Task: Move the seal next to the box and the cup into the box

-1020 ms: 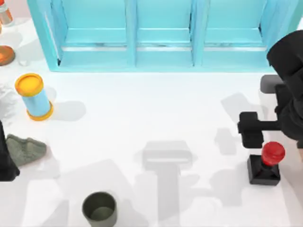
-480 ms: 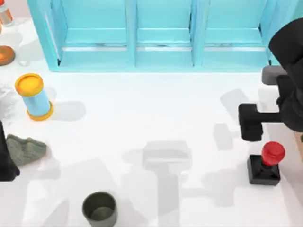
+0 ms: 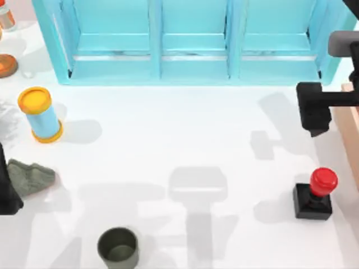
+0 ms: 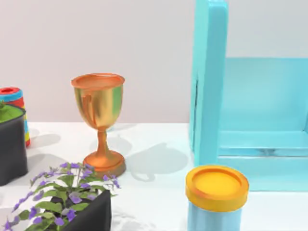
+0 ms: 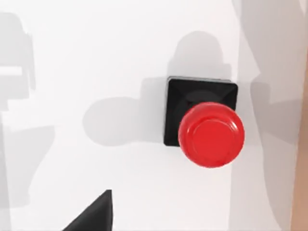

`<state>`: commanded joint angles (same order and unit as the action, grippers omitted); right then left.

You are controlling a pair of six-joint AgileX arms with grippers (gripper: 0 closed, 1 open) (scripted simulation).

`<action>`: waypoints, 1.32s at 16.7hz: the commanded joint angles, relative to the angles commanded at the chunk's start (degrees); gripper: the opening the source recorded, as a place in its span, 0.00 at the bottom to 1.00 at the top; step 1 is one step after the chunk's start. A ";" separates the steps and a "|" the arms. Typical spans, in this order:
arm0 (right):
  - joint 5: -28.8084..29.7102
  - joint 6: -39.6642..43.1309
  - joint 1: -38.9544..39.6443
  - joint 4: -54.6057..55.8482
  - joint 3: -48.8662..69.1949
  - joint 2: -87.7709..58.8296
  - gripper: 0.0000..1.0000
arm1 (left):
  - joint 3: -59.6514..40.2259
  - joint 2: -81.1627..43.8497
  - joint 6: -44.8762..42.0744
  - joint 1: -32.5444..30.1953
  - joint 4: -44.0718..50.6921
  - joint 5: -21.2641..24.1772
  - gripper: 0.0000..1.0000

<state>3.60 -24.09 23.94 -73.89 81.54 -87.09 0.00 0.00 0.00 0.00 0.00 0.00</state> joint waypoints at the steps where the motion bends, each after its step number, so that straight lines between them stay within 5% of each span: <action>1: 0.03 0.05 0.00 -0.41 0.38 0.01 1.00 | 0.00 0.00 0.00 0.00 0.00 0.00 1.00; 8: -0.42 -4.01 4.12 -1.13 4.17 -4.29 1.00 | 0.00 0.00 0.00 0.00 0.00 0.00 1.00; 17: -2.84 -35.21 34.25 -3.90 29.92 -35.11 1.00 | 0.00 0.00 0.00 0.00 0.00 0.00 1.00; 22: -3.48 -40.73 39.75 -4.37 34.54 -40.64 1.00 | 0.00 0.00 0.00 0.00 0.00 0.00 1.00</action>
<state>0.12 -64.82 63.68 -78.26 116.08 -127.73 0.00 0.00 0.00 0.00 0.00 0.00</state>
